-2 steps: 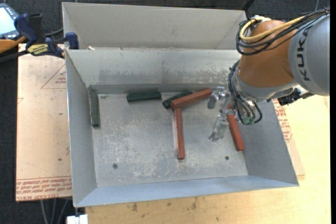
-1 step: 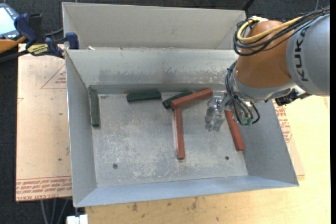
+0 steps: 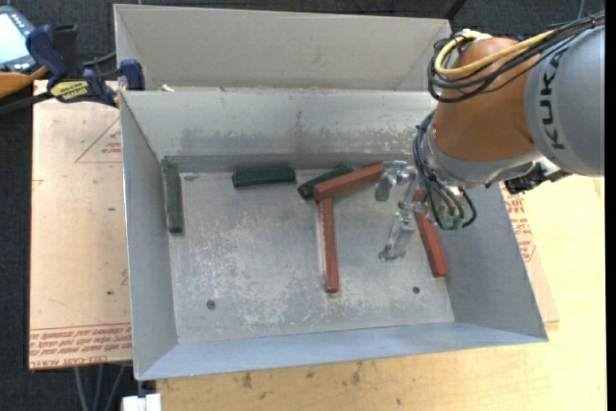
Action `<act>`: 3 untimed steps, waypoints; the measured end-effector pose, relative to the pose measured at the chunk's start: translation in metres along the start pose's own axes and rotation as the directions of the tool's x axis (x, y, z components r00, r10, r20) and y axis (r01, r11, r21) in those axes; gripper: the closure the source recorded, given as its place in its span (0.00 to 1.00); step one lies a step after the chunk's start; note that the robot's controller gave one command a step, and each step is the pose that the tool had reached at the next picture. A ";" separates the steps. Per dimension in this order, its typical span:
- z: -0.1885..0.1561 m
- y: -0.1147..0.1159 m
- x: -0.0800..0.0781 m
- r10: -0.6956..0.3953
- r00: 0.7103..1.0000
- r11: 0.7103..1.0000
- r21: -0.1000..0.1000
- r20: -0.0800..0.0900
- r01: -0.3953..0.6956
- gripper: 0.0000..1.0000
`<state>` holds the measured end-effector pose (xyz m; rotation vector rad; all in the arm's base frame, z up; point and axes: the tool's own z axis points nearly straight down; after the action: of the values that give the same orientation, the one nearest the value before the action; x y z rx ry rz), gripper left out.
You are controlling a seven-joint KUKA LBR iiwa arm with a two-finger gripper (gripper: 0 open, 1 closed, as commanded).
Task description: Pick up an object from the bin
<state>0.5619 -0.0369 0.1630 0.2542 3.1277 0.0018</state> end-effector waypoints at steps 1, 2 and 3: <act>0.046 0.043 -0.035 -0.069 0.998 0.998 -0.001 -0.001 0.069 0.00; 0.073 0.142 -0.056 0.110 0.994 0.994 -0.004 0.000 -0.110 0.00; 0.094 0.051 -0.083 0.097 0.995 0.995 0.004 -0.003 -0.097 0.00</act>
Offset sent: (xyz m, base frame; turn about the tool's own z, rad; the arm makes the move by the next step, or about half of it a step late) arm 0.0411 0.0339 -0.0431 -0.0646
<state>0.6521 0.0000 0.0693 0.4060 3.1152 -0.0028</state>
